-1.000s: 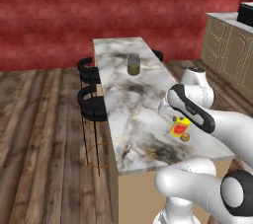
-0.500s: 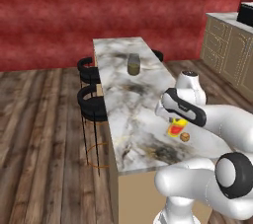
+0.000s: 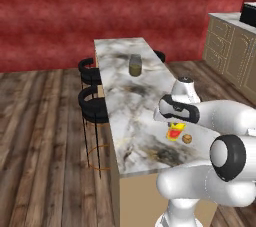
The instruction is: Open the cabinet directly in front. Then move the beer and the cup to the dining counter with the jar on it.
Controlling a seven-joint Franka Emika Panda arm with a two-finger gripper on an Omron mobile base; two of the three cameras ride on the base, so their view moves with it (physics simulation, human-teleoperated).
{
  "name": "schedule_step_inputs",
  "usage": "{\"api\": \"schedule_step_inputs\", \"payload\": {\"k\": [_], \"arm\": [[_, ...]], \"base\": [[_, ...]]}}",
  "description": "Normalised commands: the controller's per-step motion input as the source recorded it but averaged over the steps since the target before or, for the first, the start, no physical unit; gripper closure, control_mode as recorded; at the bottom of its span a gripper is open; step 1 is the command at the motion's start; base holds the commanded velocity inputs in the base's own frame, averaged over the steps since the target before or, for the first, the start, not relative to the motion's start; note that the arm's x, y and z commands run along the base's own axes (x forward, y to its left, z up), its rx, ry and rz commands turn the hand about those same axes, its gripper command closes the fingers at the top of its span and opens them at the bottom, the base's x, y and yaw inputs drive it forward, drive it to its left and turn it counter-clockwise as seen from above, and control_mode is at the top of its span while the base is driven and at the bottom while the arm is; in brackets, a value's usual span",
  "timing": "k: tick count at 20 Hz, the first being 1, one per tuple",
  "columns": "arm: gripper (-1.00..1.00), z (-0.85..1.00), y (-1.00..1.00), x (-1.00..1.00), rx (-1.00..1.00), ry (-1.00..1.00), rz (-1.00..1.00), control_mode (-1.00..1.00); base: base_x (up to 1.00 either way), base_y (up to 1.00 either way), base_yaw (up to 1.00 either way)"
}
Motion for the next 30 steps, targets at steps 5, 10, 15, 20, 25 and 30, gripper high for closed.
{"api": "schedule_step_inputs", "payload": {"k": [5,10,15,20,25,30], "arm": [[1.00,-0.30,0.11,0.23,-0.05,0.01,0.00,-1.00],[1.00,-0.25,0.08,0.14,-0.04,0.00,0.00,-1.00],[1.00,-0.19,0.06,0.05,-0.03,0.00,0.00,-1.00],[-1.00,-0.01,0.09,0.00,-0.04,0.00,0.00,-1.00],[-1.00,0.00,0.00,-0.01,-0.01,-0.08,0.00,-1.00],[-1.00,0.00,0.00,-0.13,0.00,-0.13,0.00,-1.00]], "base": [[0.00,0.00,0.00],[0.00,0.00,0.00],[0.00,0.00,0.00],[0.00,0.00,0.00],[0.00,0.00,0.00],[0.00,0.00,0.00]]}}
